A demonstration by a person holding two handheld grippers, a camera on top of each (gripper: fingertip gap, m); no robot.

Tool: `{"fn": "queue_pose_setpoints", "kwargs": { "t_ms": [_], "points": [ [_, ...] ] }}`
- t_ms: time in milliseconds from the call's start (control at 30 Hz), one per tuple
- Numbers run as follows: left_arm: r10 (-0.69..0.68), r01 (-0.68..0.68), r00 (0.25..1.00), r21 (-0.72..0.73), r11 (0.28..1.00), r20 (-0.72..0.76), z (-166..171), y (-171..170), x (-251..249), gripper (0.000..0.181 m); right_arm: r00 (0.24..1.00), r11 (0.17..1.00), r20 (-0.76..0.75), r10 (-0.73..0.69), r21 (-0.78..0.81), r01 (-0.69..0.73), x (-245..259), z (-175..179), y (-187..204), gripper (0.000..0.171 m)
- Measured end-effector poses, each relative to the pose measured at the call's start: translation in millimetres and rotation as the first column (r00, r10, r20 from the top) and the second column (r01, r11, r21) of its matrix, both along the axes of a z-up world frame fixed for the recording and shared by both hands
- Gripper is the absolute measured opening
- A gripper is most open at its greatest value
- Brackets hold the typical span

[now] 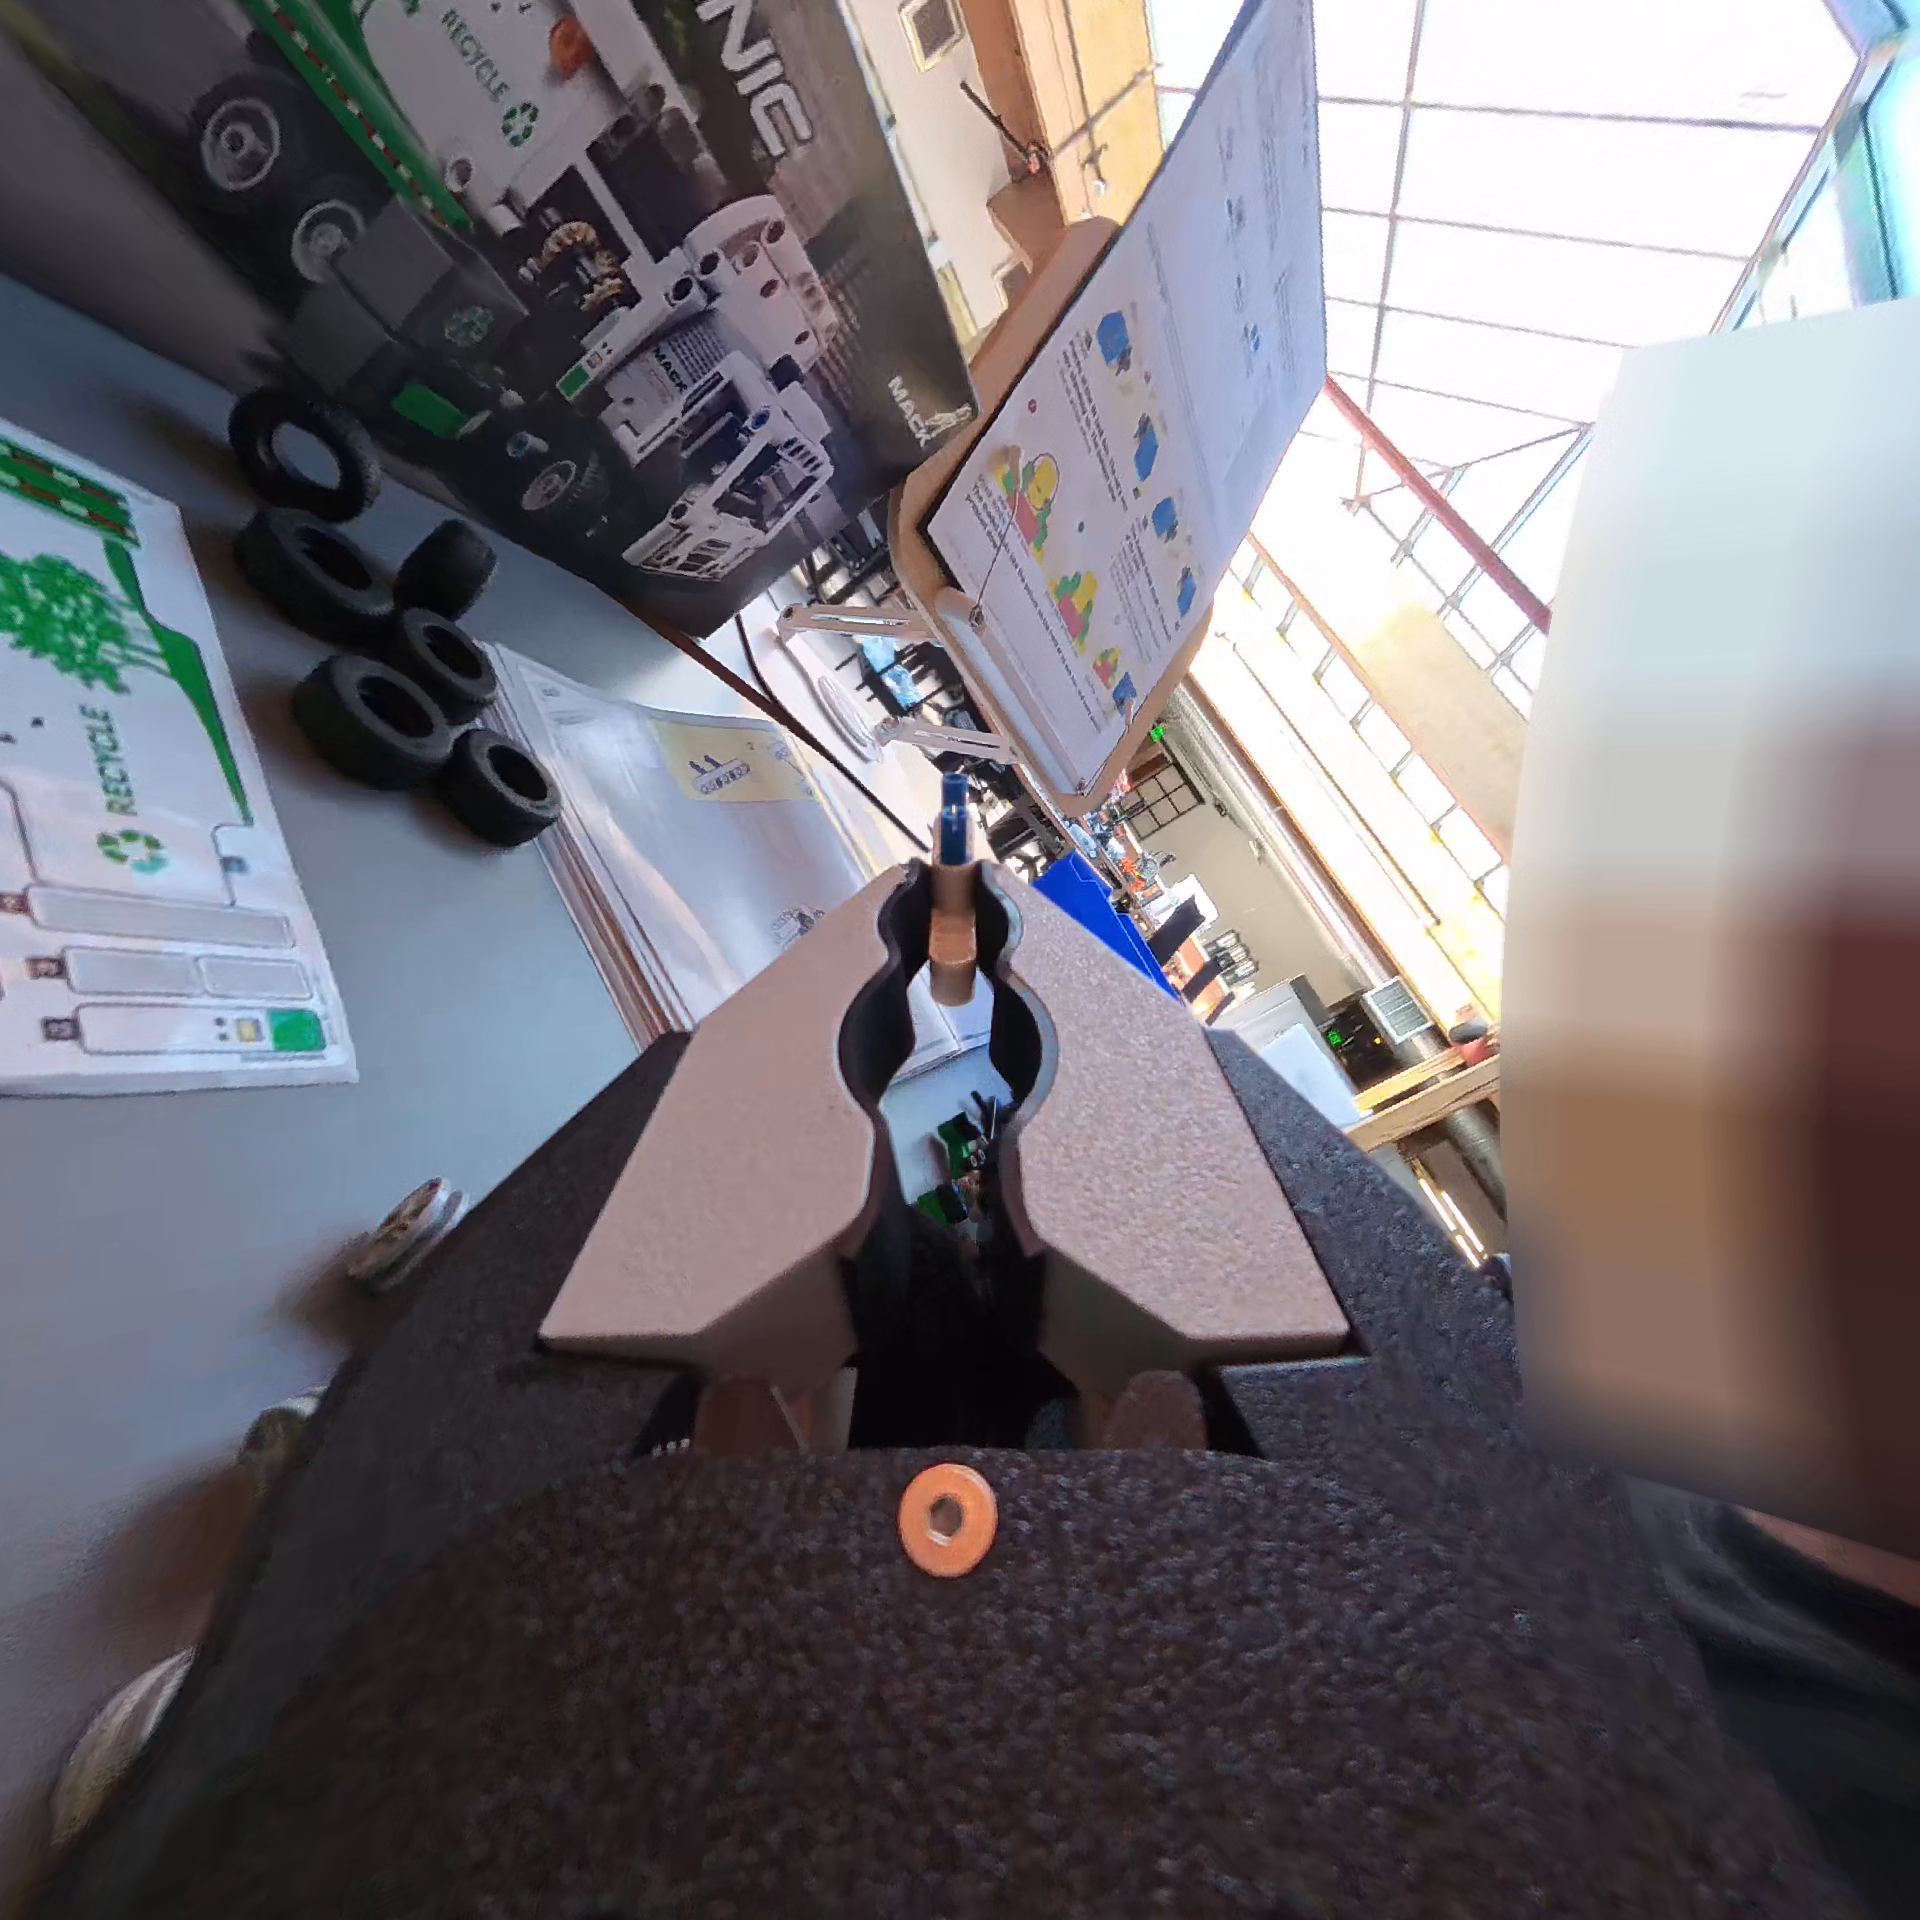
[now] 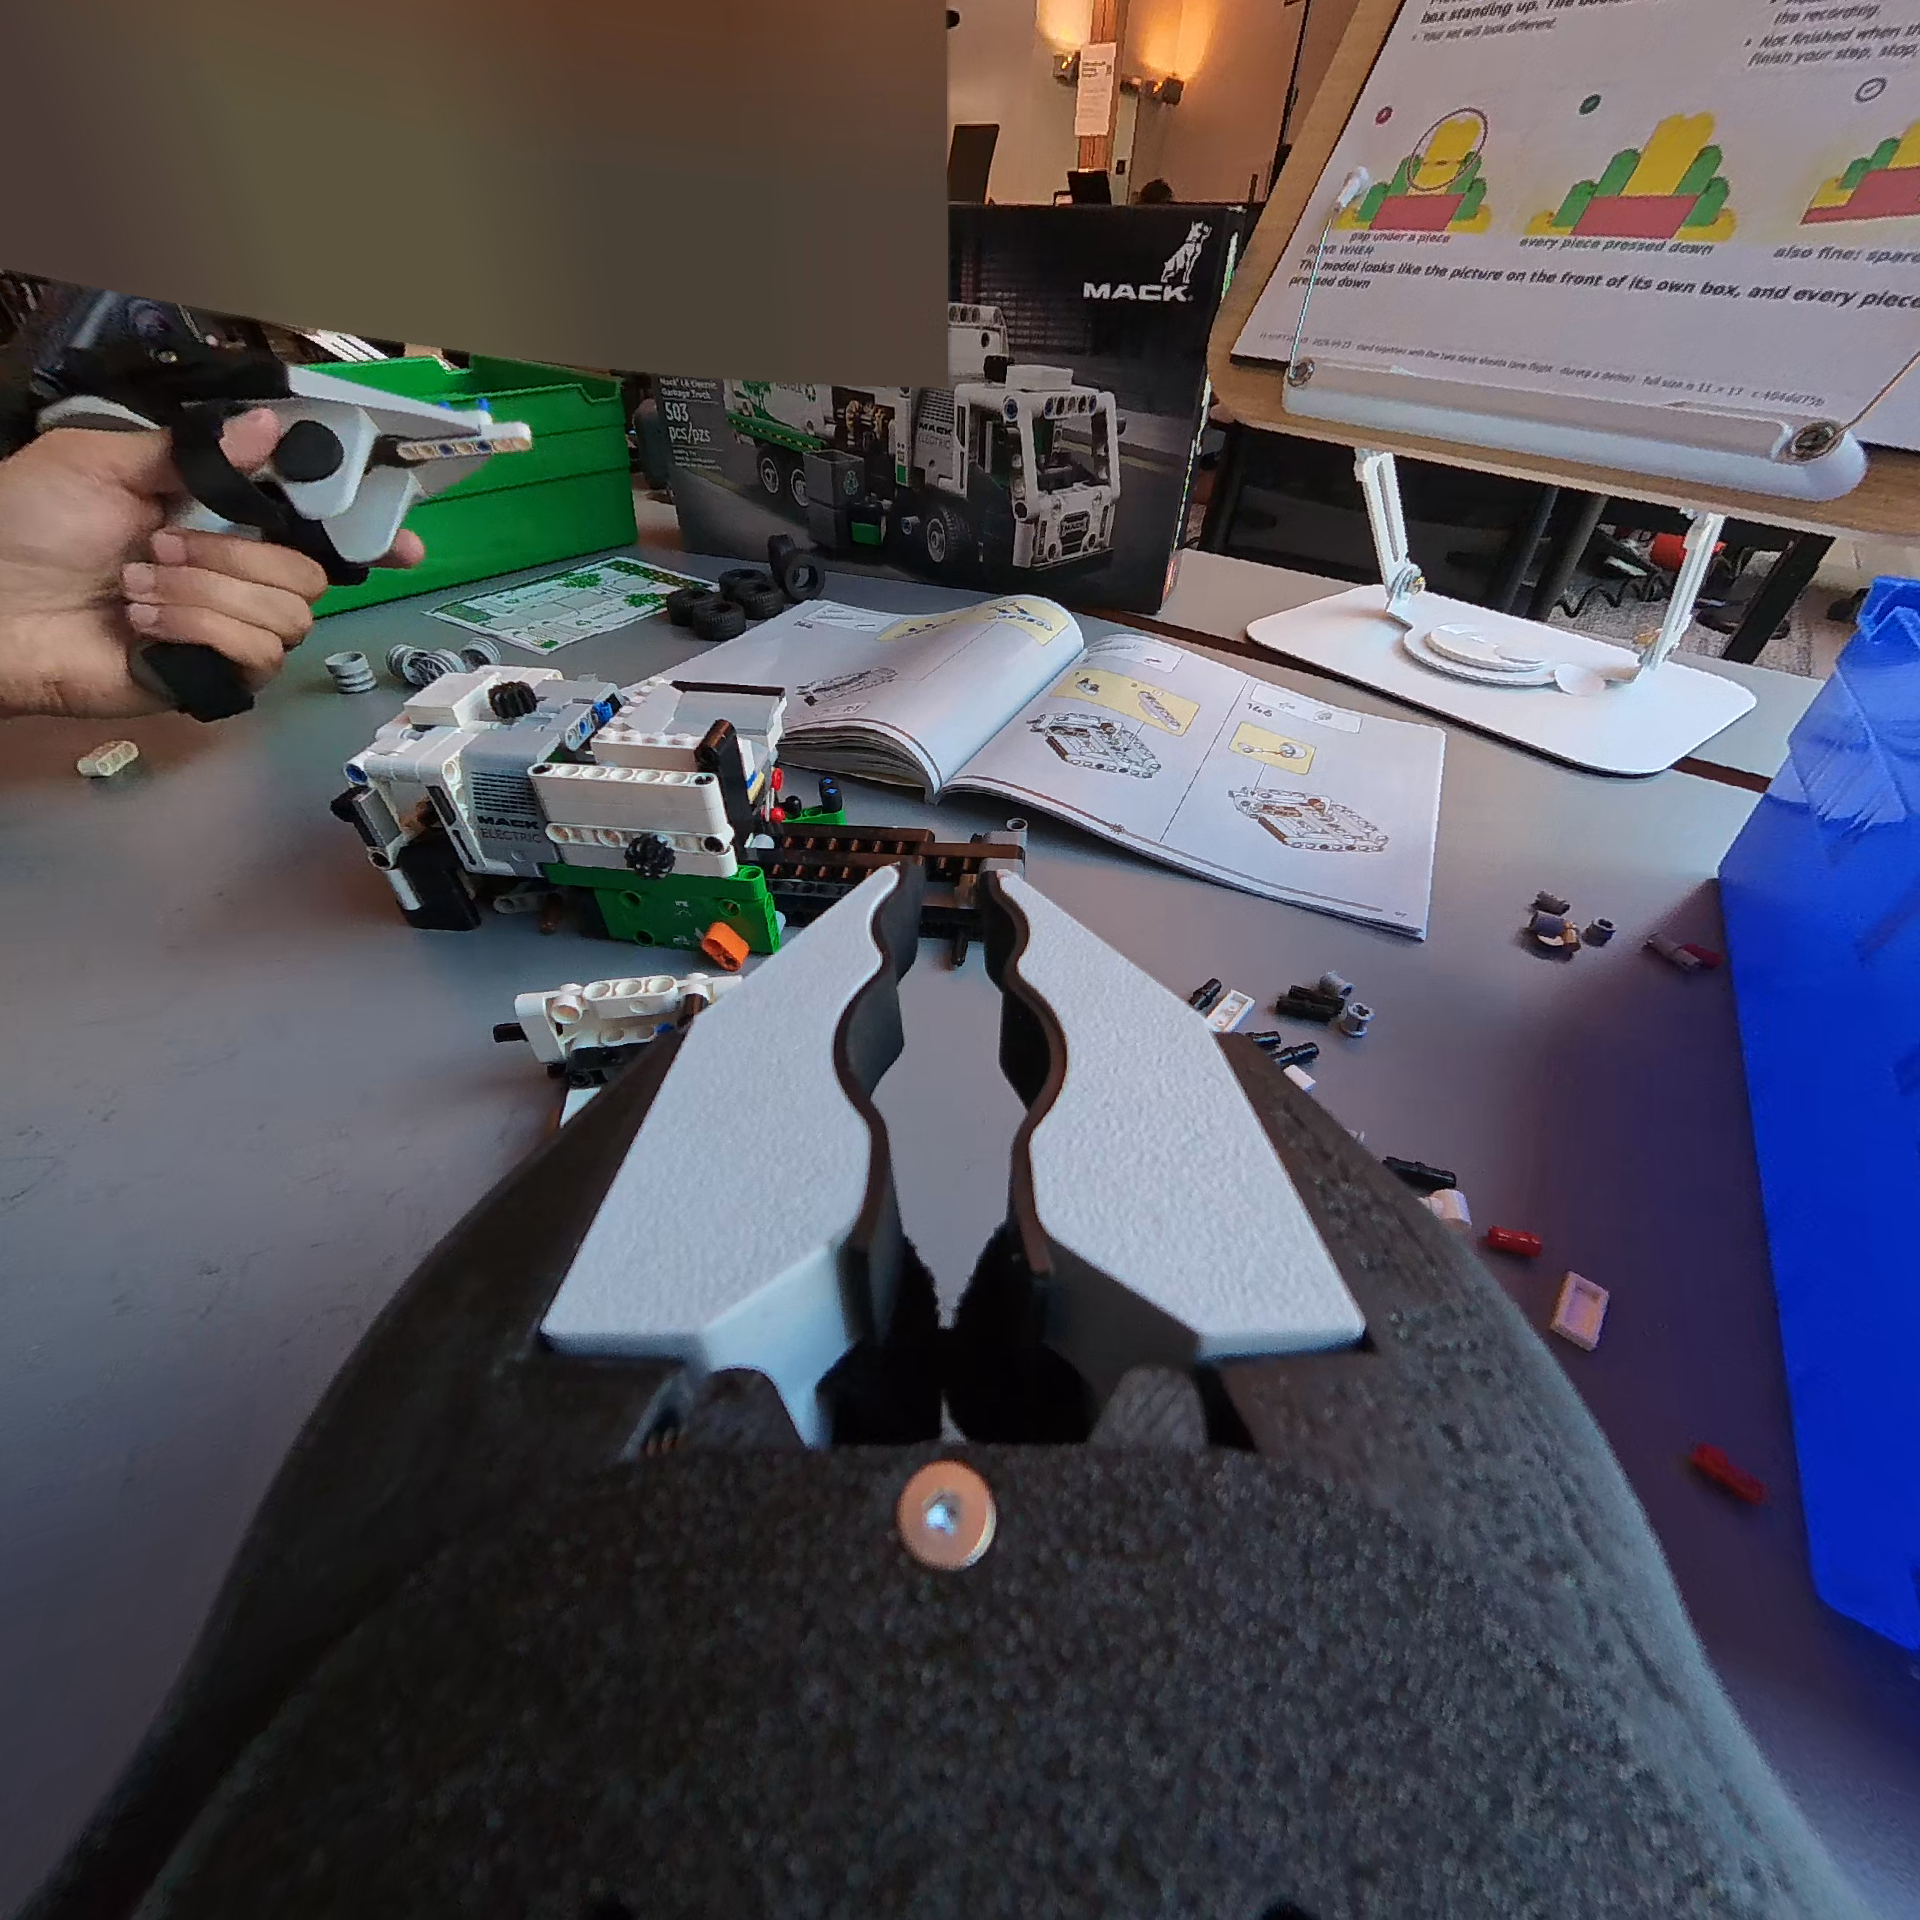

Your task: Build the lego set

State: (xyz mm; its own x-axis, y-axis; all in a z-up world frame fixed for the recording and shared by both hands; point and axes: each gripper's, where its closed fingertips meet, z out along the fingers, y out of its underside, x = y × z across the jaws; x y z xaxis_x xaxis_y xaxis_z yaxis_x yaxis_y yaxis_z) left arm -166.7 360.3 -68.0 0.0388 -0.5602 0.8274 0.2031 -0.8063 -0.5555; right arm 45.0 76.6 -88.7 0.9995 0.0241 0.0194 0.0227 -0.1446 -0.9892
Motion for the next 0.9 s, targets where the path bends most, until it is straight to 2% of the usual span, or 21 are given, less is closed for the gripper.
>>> {"fn": "queue_pose_setpoints", "kwargs": {
  "t_ms": [133,633,900],
  "points": [
    [0.002,-0.002,1.0,-0.012,1.0,-0.01,-3.3,0.7,0.5,0.006,1.0,1.0,0.0,-0.001,0.0,0.001,0.0,0.0,0.0,0.011],
    [0.015,-0.009,0.997,0.083,0.996,-0.071,-4.1,-2.6,3.2,0.006,1.0,1.0,0.0,0.001,0.001,-0.001,-0.2,0.1,-0.1,0.011],
    [0.009,-0.004,0.997,0.077,0.997,-0.075,-6.0,-2.7,4.0,0.006,1.0,1.0,-0.002,0.001,0.0,-0.001,0.1,0.0,0.0,0.011]
  ]
}}
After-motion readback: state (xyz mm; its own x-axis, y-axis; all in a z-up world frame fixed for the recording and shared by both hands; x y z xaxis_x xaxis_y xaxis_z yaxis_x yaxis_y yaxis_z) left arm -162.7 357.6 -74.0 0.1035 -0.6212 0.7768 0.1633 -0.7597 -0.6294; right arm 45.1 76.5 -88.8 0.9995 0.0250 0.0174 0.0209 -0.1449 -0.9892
